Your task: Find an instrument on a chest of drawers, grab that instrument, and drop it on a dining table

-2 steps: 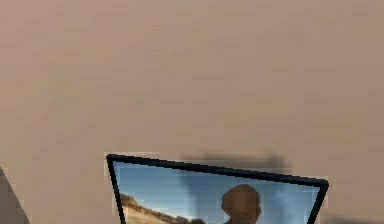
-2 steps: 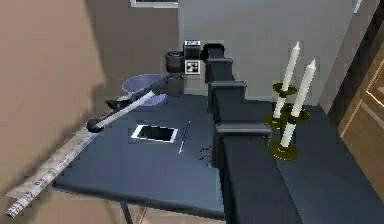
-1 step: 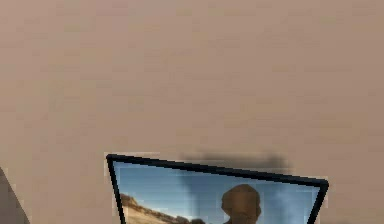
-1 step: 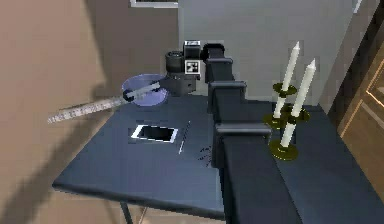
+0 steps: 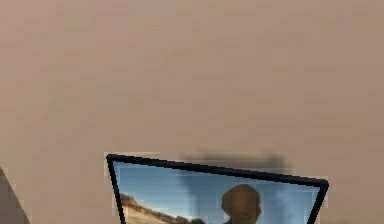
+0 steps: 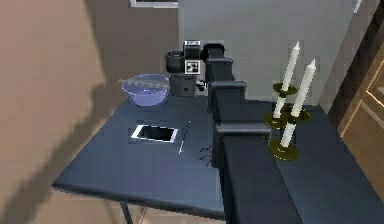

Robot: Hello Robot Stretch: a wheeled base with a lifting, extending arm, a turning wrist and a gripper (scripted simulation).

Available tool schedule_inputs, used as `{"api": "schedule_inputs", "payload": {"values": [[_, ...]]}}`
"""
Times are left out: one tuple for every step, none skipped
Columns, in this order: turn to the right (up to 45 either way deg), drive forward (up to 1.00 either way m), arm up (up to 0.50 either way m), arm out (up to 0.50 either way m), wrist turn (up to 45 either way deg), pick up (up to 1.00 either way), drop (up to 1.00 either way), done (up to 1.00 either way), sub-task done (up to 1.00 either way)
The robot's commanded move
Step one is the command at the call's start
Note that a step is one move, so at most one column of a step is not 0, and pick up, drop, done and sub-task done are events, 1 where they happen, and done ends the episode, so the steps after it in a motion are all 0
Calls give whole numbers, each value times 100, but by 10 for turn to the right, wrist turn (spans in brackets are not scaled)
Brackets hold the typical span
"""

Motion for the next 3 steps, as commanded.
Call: {"api": "schedule_inputs", "payload": {"values": [[0, 0, 0, 0, 30, 0, 0, 0, 0], [0, 0, -16, 0, 0, 0, 0, 0, 0], [0, 0, 0, 0, 0, 0, 100, 0, 0]]}}
